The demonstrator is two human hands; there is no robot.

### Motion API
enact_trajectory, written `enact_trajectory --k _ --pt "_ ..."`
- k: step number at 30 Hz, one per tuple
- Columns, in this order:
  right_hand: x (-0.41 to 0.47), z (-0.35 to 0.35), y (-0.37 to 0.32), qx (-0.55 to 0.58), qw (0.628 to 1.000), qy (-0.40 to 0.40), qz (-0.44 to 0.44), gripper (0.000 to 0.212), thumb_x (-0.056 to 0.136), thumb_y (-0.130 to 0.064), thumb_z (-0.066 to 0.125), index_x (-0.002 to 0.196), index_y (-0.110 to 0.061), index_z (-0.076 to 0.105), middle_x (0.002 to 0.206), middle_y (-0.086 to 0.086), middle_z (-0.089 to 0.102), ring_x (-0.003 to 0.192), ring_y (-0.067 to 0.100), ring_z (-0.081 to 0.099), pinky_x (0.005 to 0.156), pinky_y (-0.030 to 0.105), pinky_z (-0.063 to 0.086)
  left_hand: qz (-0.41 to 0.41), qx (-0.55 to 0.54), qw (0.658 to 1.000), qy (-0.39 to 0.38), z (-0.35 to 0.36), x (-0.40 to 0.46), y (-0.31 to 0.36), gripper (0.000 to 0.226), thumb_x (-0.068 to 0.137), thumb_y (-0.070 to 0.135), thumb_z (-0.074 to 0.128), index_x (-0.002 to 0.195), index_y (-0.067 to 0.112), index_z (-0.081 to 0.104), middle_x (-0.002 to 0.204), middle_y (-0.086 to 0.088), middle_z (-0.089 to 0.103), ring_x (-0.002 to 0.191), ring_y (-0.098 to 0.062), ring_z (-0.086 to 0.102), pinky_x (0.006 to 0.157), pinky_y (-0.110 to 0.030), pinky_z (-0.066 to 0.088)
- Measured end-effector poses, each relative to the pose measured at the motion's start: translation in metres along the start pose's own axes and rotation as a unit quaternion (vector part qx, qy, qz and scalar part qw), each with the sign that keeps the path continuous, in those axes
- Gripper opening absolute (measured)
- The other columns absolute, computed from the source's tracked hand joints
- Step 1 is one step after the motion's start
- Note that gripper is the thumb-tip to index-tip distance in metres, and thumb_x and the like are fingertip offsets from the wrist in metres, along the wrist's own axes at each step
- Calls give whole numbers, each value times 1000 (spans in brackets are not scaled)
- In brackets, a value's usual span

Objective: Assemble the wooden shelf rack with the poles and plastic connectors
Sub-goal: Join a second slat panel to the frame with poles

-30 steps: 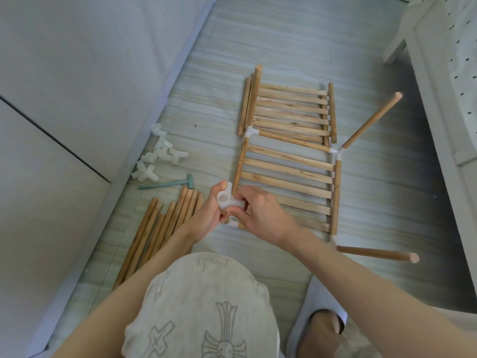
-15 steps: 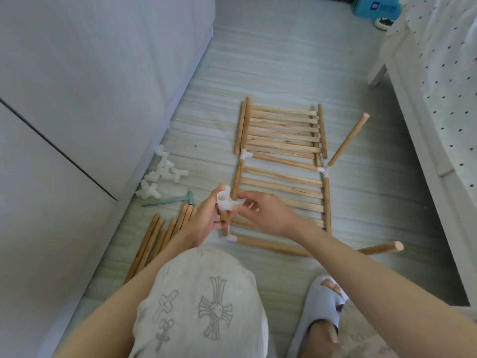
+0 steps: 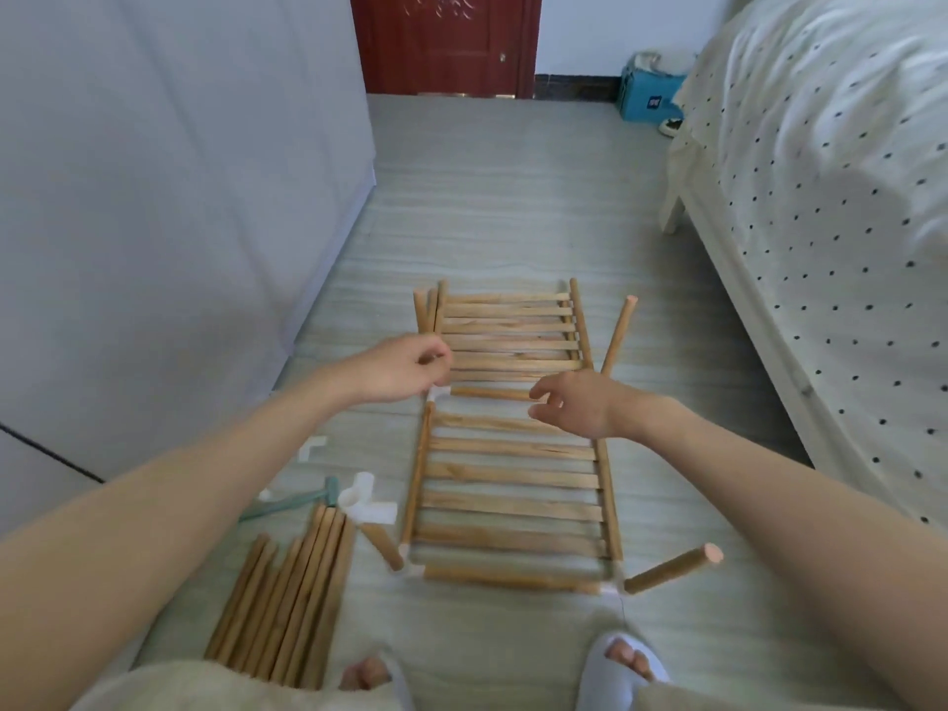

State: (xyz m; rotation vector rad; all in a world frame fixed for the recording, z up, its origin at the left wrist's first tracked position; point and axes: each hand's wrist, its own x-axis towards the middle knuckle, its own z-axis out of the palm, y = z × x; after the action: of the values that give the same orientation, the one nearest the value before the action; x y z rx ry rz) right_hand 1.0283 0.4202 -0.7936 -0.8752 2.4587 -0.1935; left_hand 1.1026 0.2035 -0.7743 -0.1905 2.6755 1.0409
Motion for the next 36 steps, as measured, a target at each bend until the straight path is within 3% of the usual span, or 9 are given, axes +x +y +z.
enact_trajectory --k 3,7,15,21,24,26,30,33,36 --pt "35 6 35 3 1000 -2 18 46 98 -39 40 138 -17 42 135 8 52 124 27 46 102 35 37 26 174 983 -58 30 46 -1 34 98 29 43 127 13 49 129 -6 54 117 -22 51 93 -26 39" --pt "103 22 81 13 999 -12 39 48 98 -36 41 142 -18 34 136 8 50 125 27 45 100 35 37 -4 234 961 -149 78 116 -37 51 99 32 37 146 18 24 153 -7 24 139 -28 24 112 -40 23" --pt "261 74 148 -35 996 -10 81 53 99 -31 39 147 -15 23 148 12 30 129 31 39 98 39 38 -28 290 944 -156 153 231 -144 64 99 39 35 150 23 0 158 -7 -13 144 -27 -11 116 -47 4" --pt "329 115 160 -138 988 4 72 46 99 -29 40 138 -8 30 140 16 36 130 33 32 103 43 32 -14 323 940 -114 192 247 -189 86 90 62 35 146 26 -20 152 -5 -32 140 -27 -26 112 -52 -11" --pt "345 121 163 -209 976 39 49 37 99 -27 40 130 -7 38 133 17 40 126 32 36 103 43 32 -15 352 932 -83 205 245 -193 96 86 67 36 143 23 -28 149 -8 -36 139 -31 -27 110 -55 -12" --pt "351 114 166 -197 979 51 34 32 100 -25 39 125 -6 41 127 18 42 121 31 39 91 42 39 -14 350 933 -78 204 246 -193 96 87 65 37 143 23 -28 150 -8 -34 140 -31 -26 111 -54 -12" --pt "356 87 163 -169 983 75 -14 40 101 -33 32 122 0 40 124 21 49 114 36 48 84 40 39 -13 334 939 -83 198 247 -193 90 90 59 40 146 25 -21 152 -5 -30 141 -29 -23 112 -54 -9" --pt "359 47 146 -141 976 165 -2 40 102 -32 28 120 1 41 122 23 54 111 37 51 79 38 35 -24 314 941 -121 188 249 -187 80 94 55 35 147 27 -18 152 -3 -31 141 -27 -24 115 -51 -8" --pt "353 7 130 -135 965 225 22 41 102 -33 24 120 0 41 119 25 54 109 38 51 84 40 36 -51 269 949 -158 170 251 -175 70 97 46 33 149 26 -10 155 -3 -24 144 -24 -17 117 -45 -3"
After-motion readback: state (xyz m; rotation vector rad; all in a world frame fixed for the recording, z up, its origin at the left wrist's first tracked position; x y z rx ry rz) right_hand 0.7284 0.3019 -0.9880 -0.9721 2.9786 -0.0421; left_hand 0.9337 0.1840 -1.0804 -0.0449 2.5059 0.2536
